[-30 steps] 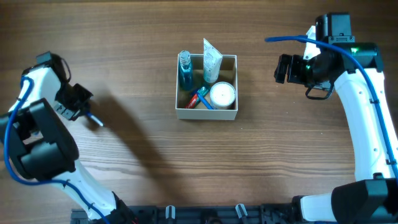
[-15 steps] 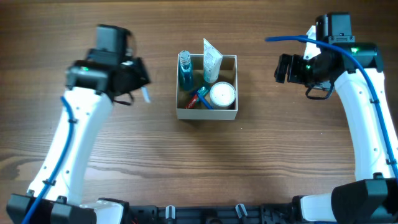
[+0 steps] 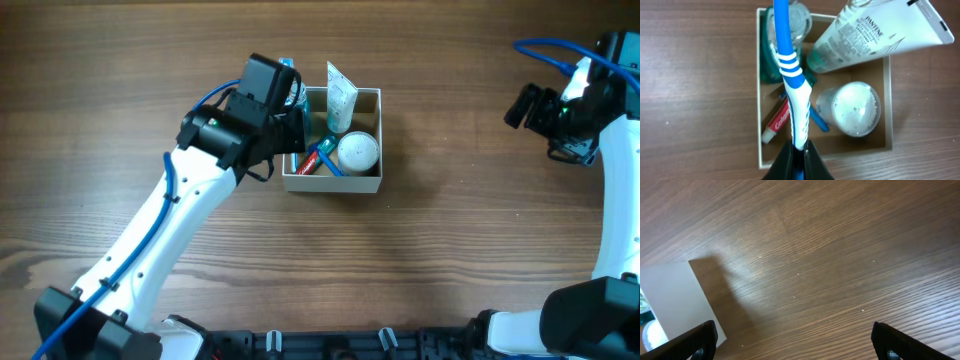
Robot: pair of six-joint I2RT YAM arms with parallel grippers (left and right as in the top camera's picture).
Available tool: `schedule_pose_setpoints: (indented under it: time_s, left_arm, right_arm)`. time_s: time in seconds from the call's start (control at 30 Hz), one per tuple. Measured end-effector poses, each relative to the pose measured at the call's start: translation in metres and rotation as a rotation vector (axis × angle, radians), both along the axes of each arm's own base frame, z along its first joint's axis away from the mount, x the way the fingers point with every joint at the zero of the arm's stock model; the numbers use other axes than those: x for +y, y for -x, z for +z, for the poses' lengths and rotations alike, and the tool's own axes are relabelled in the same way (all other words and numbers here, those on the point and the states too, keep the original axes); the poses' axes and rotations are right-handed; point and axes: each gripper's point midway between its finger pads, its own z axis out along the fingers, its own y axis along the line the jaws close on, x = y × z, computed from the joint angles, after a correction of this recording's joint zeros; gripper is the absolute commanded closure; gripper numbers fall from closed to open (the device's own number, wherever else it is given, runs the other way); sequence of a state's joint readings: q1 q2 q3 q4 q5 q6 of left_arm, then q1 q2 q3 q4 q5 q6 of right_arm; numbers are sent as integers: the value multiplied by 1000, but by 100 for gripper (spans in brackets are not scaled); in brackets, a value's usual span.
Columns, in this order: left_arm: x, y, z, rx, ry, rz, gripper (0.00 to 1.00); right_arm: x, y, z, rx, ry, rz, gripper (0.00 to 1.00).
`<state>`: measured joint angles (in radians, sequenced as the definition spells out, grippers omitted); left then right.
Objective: Pack container
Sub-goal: 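Carry the toothbrush right and lower it into the box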
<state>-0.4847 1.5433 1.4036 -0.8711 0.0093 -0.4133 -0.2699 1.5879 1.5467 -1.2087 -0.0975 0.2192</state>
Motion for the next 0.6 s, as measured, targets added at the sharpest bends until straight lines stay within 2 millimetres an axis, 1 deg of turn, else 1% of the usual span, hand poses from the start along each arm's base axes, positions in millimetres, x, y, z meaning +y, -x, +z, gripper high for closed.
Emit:
schedule_pose_setpoints:
  time_s: [0.03, 0.13, 0.27, 0.4, 0.5, 0.53, 0.57, 0.6]
  left_arm:
    - [-3, -3, -3, -2, 1, -4, 96]
    - [-16, -10, -20, 13, -7, -23, 96]
    - [-33, -16, -48, 44, -36, -67, 96]
    - [-39, -18, -72, 80, -65, -91, 96]
    - [-39, -19, -77, 89, -74, -96, 96]
    - [-39, -19, -77, 89, -74, -96, 93]
    - [-39, -19, -77, 88, -73, -97, 84]
    - [-39, -19, -77, 86, -74, -99, 71]
  right_arm:
    - [0, 0, 0, 0, 0, 0, 0]
    - [0, 0, 0, 0, -1, 0, 0]
    - [1, 0, 0, 1, -5, 1, 0]
    - [1, 0, 0, 1, -8, 2, 0]
    - [1, 0, 0, 1, -8, 2, 0]
    - [1, 0, 0, 1, -8, 2, 0]
    - [1, 0, 0, 1, -8, 2, 0]
    - [1, 0, 0, 1, -8, 2, 0]
